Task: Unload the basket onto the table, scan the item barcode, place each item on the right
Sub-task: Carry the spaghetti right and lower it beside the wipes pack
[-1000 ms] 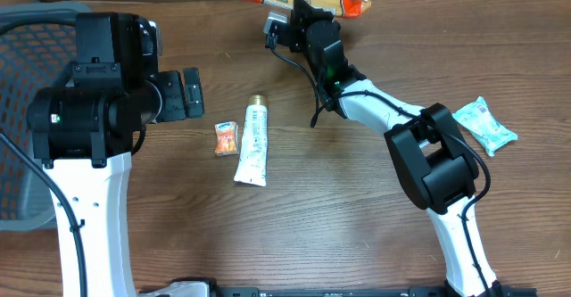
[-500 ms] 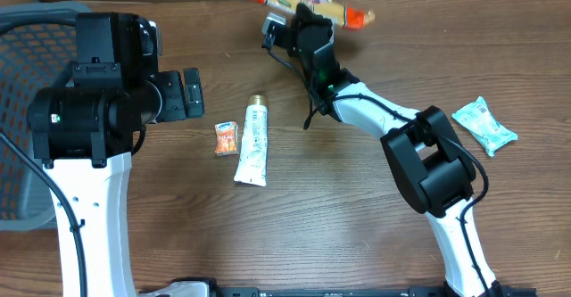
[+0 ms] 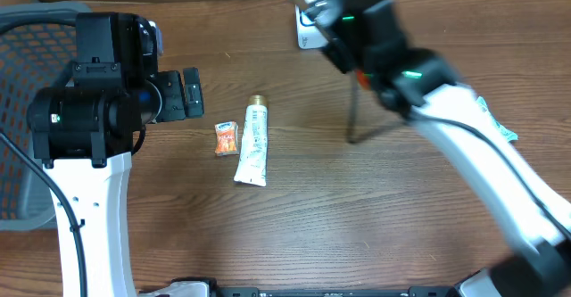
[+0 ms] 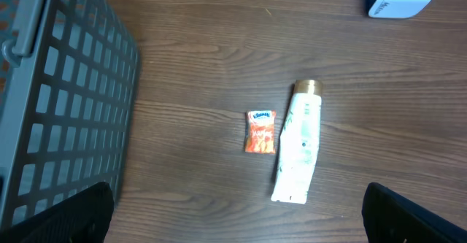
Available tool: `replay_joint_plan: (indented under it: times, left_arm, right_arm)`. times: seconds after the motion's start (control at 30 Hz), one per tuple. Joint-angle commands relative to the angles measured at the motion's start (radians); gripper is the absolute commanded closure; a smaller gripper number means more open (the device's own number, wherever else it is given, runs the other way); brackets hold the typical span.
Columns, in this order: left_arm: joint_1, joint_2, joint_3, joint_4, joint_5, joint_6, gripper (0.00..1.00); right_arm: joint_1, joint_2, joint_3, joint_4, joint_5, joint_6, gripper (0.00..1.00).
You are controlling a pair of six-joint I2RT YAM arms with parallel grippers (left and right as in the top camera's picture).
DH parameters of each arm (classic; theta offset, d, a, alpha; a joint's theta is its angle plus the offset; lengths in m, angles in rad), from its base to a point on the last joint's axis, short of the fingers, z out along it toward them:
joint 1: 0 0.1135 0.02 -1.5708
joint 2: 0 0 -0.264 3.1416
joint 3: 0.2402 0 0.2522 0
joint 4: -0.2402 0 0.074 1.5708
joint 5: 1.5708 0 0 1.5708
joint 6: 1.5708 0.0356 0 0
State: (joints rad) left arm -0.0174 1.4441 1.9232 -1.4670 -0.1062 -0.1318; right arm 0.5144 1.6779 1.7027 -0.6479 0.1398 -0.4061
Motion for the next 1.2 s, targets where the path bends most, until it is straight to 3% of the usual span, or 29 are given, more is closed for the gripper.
replay_joint_plan:
  times: [0.0,0.2,0.5,0.7,0.77,0.8,0.87,1.03,1.17]
  left_arm:
    - [0.008,0.002,0.001,0.004,-0.008,-0.003,0.0]
    - [0.008,0.002,0.001,0.004,-0.008,-0.003,0.0]
    - [0.008,0.002,0.001,0.004,-0.008,-0.003,0.0]
    - [0.008,0.002,0.001,0.004,-0.008,-0.003,0.0]
    - [0.008,0.002,0.001,0.004,-0.008,-0.003,0.0]
    - [0.008,0.002,0.001,0.004,-0.008,-0.003,0.0]
    - [0.008,0.002,0.001,0.004,-0.008,-0.003,0.0]
    - [0.008,0.002,0.001,0.004,-0.008,-0.003,0.0]
    - [0.008,0.002,0.001,0.004,-0.008,-0.003,0.0]
  right_arm:
    - [-0.09,-0.103,0.032,-0.159,-0.124,0.275,0.96]
    - [-0.249,-0.08,-0.025,-0.479,-0.254,0.306,0.96]
    - [-0.482,0.095,-0.197,-0.457,-0.254,0.287,0.96]
    - [-0.547,0.222,-0.214,-0.454,-0.242,0.215,0.97]
    - [-0.562,0.24,-0.214,-0.452,-0.227,0.224,0.88]
    - [-0.57,0.242,-0.214,-0.44,-0.228,0.252,0.68]
    - [-0.578,0.241,-0.203,-0.433,-0.228,0.288,0.53]
    - [-0.582,0.241,-0.093,-0.509,-0.252,0.362,0.46]
    - [-0.555,0.241,0.006,-0.525,-0.521,0.441,0.39]
